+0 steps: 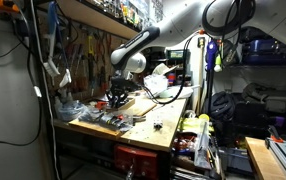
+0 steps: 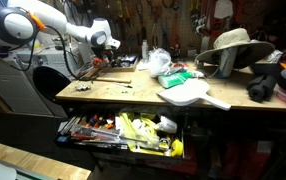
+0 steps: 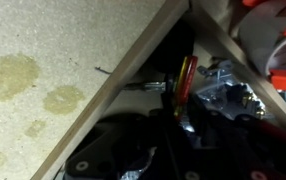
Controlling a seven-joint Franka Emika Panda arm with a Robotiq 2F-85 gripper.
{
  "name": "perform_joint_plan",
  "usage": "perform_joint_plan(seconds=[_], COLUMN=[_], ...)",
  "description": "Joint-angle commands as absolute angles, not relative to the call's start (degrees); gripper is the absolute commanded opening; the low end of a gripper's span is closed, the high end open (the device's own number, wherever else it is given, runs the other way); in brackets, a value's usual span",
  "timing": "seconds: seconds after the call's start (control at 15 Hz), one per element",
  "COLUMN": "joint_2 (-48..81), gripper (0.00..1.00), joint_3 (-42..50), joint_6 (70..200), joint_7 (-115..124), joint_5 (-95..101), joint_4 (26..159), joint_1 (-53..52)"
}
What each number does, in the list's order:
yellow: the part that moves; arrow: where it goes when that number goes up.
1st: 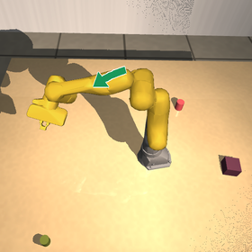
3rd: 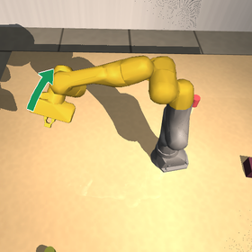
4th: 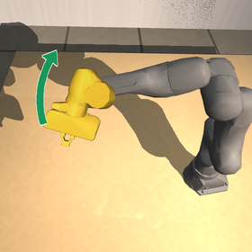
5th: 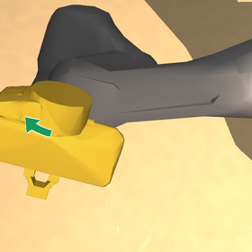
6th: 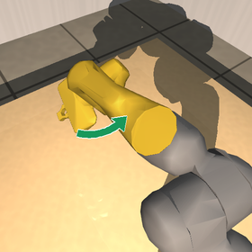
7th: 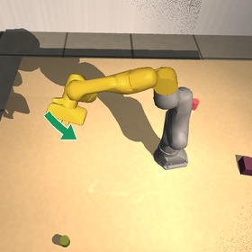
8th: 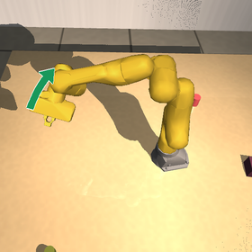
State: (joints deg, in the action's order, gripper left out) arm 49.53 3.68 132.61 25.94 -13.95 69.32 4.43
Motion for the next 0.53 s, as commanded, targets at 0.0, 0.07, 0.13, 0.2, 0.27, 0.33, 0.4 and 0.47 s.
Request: perform_joint_plan(seconds=[0.0,0.07,0.13,0.2,0.27,0.33,0.4,0.47], joint_2=[50.2,49.3,47.9,46.6,44.5,43.0,41.3,39.9], gripper=[0.0,0.01,0.03,0.03,0.03,0.03,0.03,0.03], joint_3=[4.2,4.5,4.7,4.9,5.1,5.7,6.0,6.5], joint_6=[130.3,130.2,130.5,131.1,131.6,132.3,131.8,132.0], joint_7=[28.1,29.1,29.8,30.5,31.4,33.0,34.3,36.3], joint_5=[-14.0,-13.9,-13.8,-13.8,-13.9,-13.9,-14.2,-14.4], joint_4=[67.6,68.3,69.8,71.2,73.3,74.9,76.3,77.8], joint_1=[4.1,3.8,3.5,3.2,3.0,2.7,2.8,2.9])
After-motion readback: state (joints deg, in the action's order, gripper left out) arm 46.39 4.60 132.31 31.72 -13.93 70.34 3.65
